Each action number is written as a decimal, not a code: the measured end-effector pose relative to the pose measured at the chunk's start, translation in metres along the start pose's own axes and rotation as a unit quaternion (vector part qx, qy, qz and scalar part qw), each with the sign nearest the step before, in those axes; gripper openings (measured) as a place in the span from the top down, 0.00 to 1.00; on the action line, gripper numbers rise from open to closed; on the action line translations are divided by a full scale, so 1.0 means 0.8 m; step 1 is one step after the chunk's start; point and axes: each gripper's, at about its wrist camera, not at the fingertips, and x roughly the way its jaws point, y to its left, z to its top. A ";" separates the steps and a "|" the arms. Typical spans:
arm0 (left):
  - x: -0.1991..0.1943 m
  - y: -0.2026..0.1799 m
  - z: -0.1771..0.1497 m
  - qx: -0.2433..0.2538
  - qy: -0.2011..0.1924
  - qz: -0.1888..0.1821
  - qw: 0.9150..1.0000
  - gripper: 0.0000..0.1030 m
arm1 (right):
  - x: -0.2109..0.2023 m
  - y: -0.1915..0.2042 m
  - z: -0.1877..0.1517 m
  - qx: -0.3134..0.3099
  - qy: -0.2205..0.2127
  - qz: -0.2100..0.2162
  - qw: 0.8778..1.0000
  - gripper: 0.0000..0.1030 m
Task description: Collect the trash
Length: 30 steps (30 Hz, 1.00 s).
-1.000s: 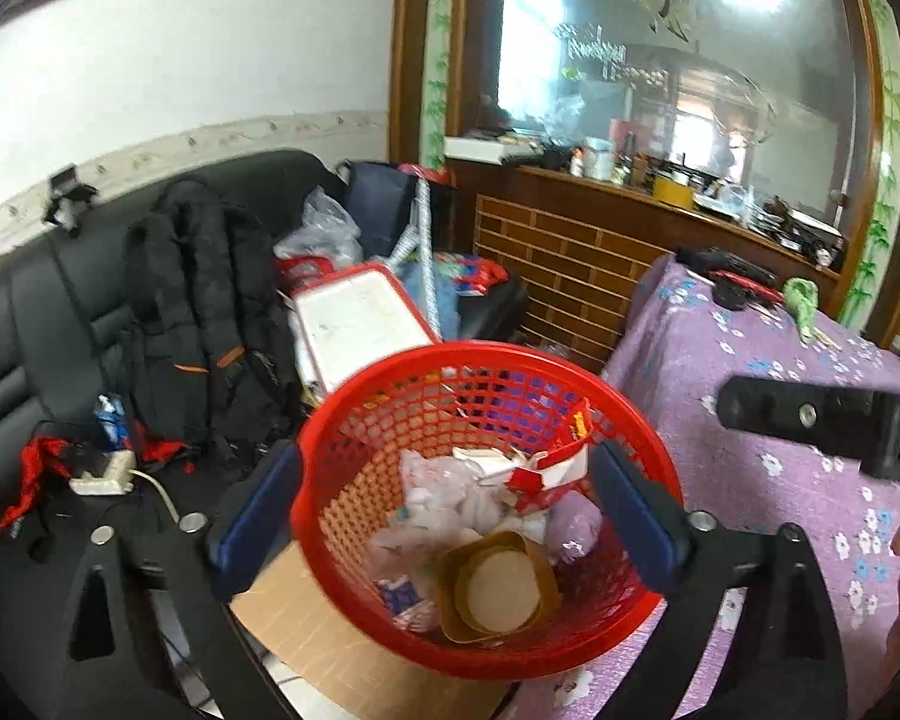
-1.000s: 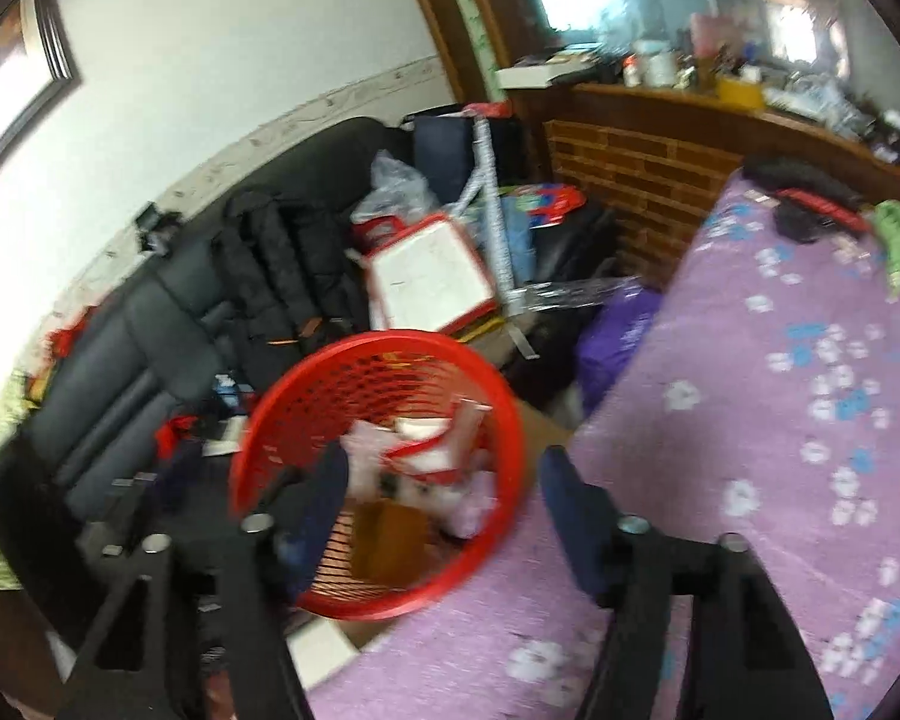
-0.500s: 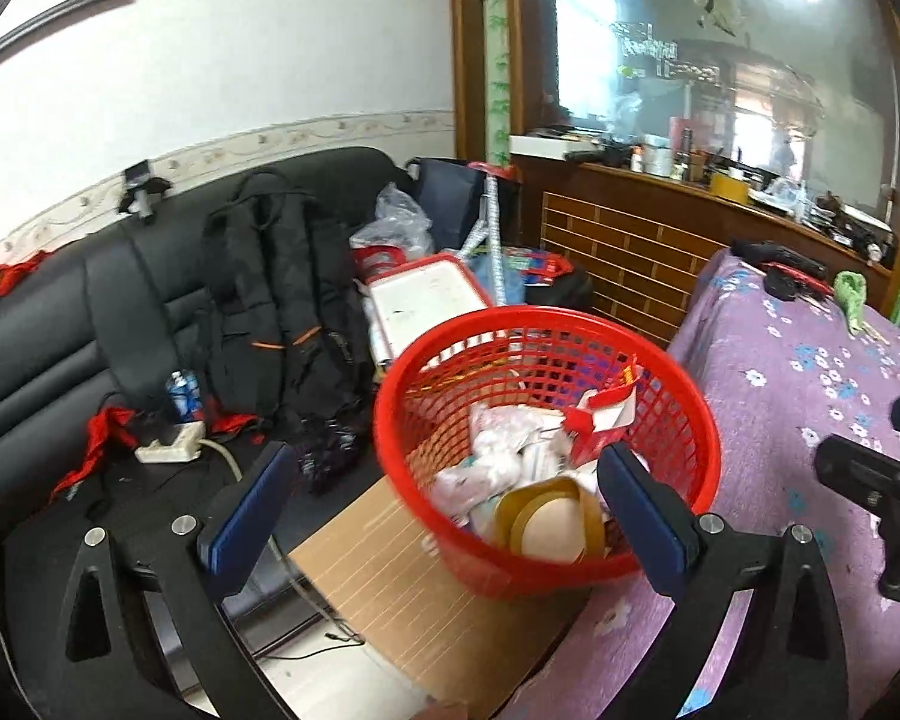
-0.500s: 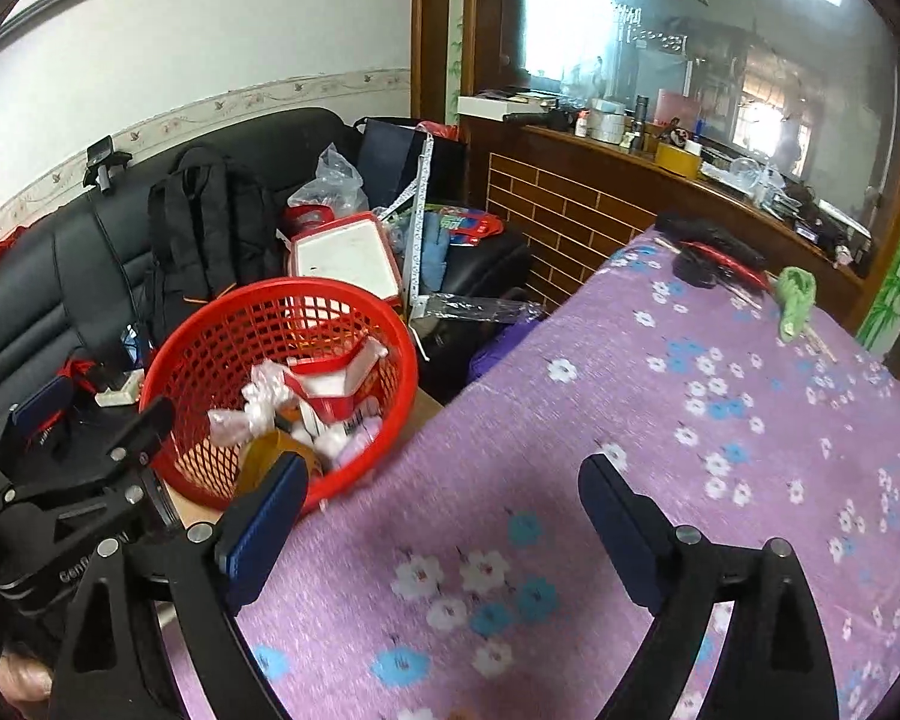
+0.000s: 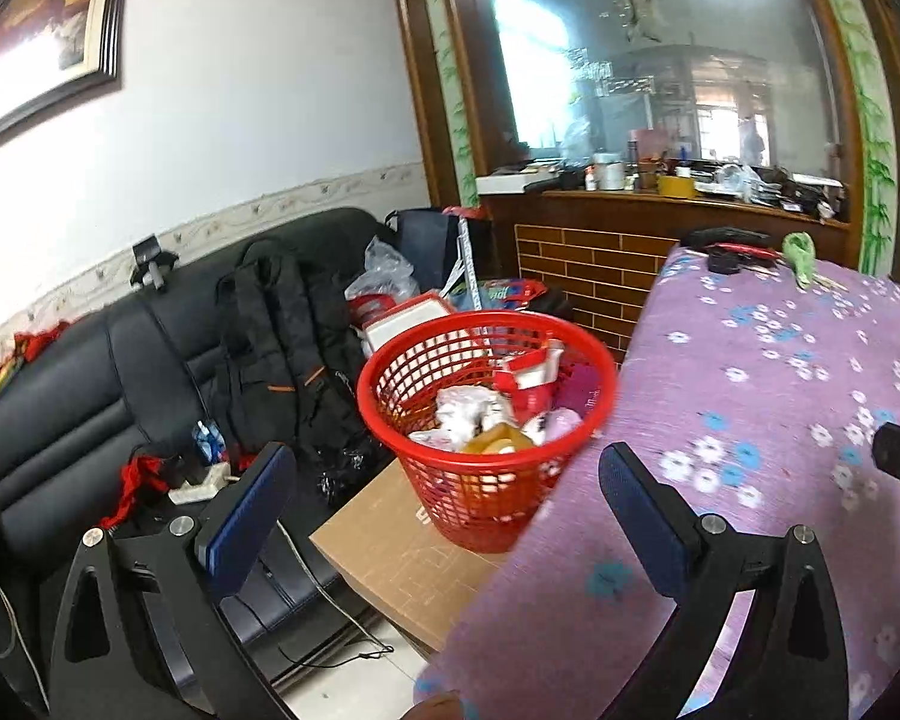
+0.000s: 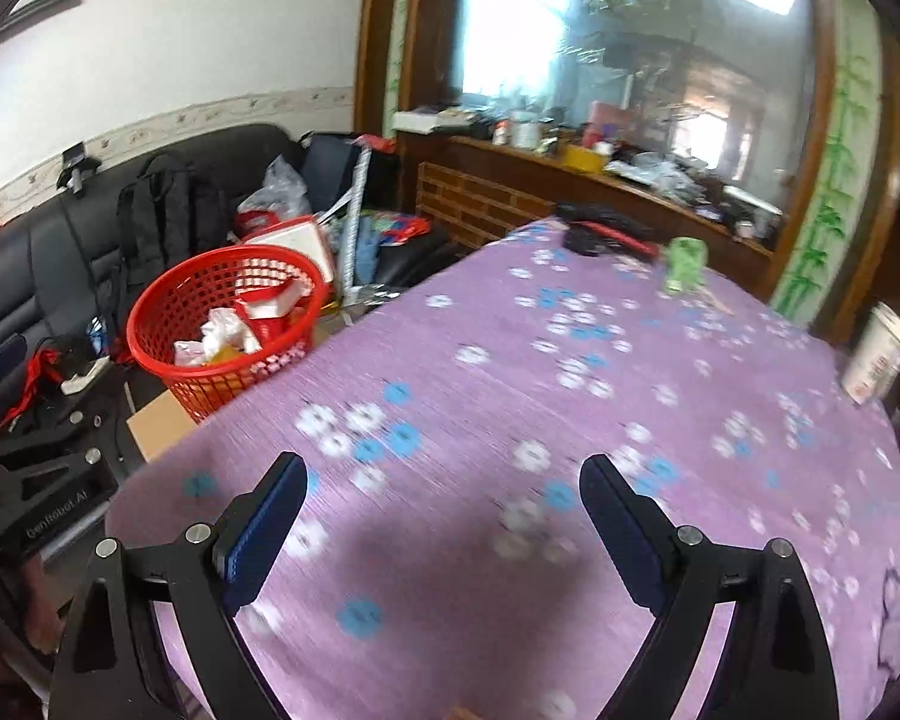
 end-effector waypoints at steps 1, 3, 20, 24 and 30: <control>-0.006 -0.006 0.000 0.006 -0.003 -0.001 1.000 0.02 | -0.009 -0.007 -0.008 0.007 -0.001 -0.006 1.000 0.06; -0.025 -0.022 -0.004 0.021 -0.014 -0.011 1.000 0.02 | -0.028 -0.018 -0.026 0.020 -0.007 -0.015 1.000 0.06; -0.060 -0.050 -0.016 0.024 -0.033 -0.071 0.997 0.02 | -0.081 -0.045 -0.059 0.049 -0.030 -0.060 0.997 0.05; -0.059 -0.049 -0.017 0.025 -0.033 -0.065 0.997 0.02 | -0.076 -0.042 -0.060 0.046 -0.026 -0.058 0.997 0.05; -0.057 -0.047 -0.018 0.026 -0.031 -0.065 0.997 0.02 | -0.073 -0.040 -0.062 0.045 -0.022 -0.060 0.997 0.05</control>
